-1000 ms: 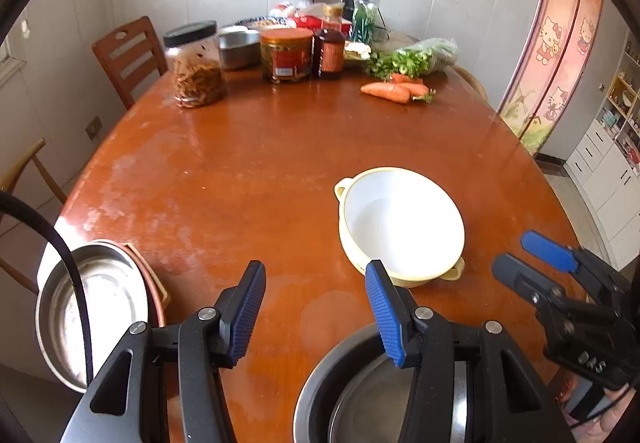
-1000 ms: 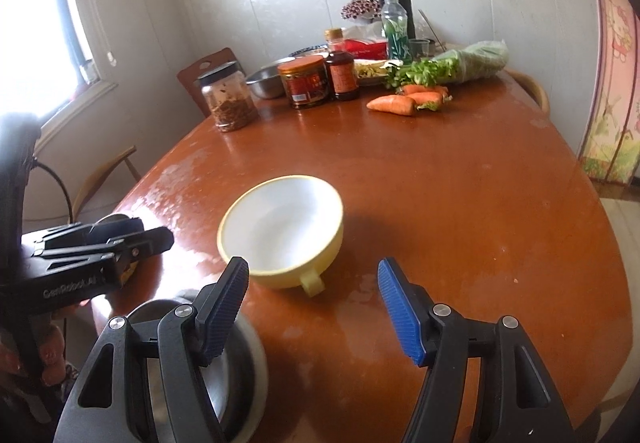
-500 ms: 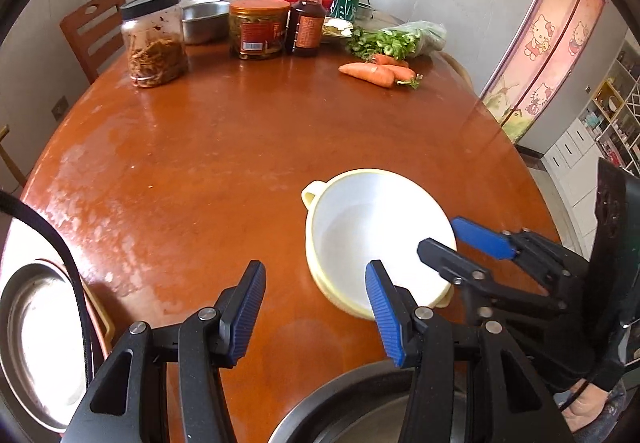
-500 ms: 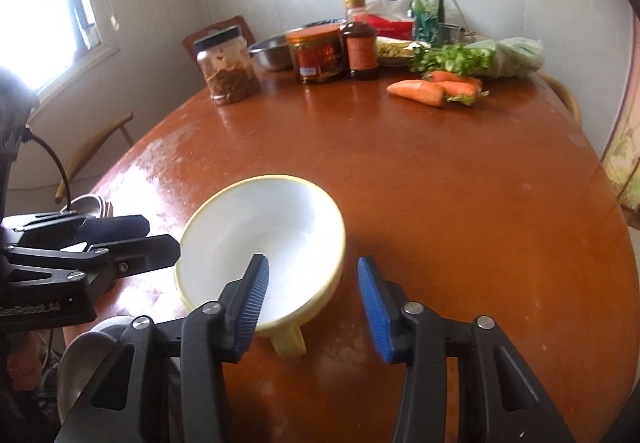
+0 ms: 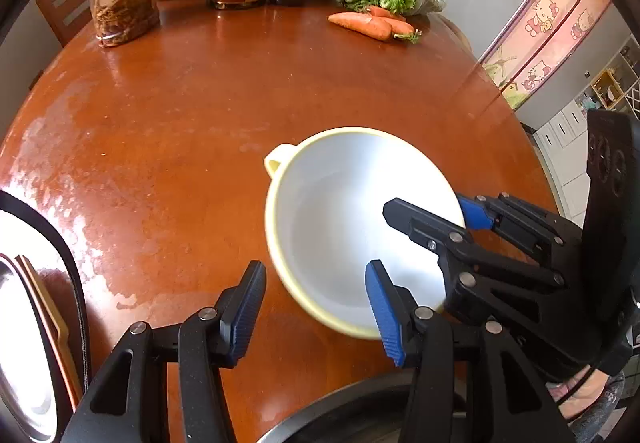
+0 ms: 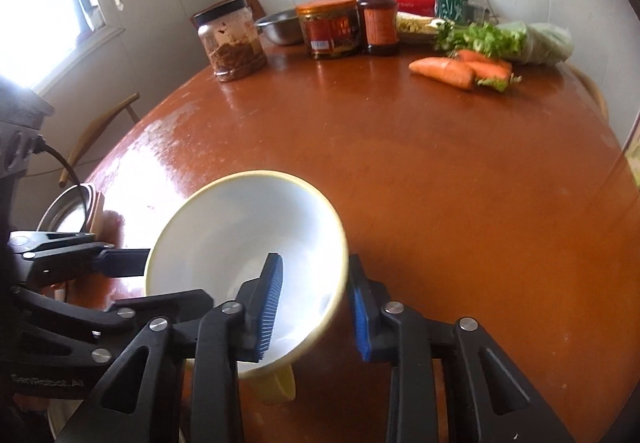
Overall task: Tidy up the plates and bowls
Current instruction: 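Grasp the yellow bowl rim with the left gripper and lift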
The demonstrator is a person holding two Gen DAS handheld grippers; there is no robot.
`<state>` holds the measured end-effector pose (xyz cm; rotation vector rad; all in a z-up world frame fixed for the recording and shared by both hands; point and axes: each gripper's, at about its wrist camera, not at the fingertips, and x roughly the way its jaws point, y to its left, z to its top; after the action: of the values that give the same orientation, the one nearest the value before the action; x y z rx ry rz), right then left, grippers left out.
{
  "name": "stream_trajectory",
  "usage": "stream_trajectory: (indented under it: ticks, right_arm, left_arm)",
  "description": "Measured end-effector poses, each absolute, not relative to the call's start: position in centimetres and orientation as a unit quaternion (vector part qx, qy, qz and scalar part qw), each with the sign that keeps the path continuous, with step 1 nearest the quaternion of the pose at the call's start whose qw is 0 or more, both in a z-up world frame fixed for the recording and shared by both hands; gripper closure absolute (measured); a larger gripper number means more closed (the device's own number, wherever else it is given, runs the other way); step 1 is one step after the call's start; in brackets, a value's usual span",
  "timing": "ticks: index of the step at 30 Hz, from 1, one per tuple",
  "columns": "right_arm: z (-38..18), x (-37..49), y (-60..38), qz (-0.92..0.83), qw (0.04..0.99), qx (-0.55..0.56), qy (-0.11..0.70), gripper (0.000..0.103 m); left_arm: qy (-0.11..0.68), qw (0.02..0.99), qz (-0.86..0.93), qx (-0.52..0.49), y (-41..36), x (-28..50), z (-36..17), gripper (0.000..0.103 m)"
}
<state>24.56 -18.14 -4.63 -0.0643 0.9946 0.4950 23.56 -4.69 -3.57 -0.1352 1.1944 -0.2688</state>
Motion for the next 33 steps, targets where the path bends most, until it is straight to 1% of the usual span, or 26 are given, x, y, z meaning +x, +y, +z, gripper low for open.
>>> stream_trajectory:
  ticks: [3,5,6,16,24,33]
  right_arm:
    - [-4.5,24.3,-18.2,0.241,0.848,-0.022,0.472,0.073]
    - [-4.4,24.1,-18.1,0.235,0.85,-0.026,0.47,0.073]
    - [-4.4,24.1,-18.2,0.232,0.851,-0.025,0.47,0.073]
    - [-2.4,23.6,-18.0,0.242,0.858,-0.002,0.453,0.073]
    - [0.3,22.5,-16.9,0.256,0.868,0.0,0.425,0.073]
    - [4.2,20.3,-16.7,0.273,0.881,0.009,0.386,0.073]
  left_arm:
    - [0.562,0.815,-0.122,-0.064,-4.6,23.8,-3.7,0.06]
    - [0.559,0.817,-0.122,-0.072,-4.2,24.0,-3.6,0.068]
    - [0.557,0.817,-0.124,-0.079,-4.0,23.9,-3.5,0.069]
    - [0.523,0.837,-0.121,-0.103,-2.3,23.0,-1.0,0.069]
    - [0.498,0.851,-0.119,-0.113,-1.1,21.8,1.5,0.069]
    - [0.458,0.874,-0.121,-0.103,-0.5,19.4,5.4,0.069]
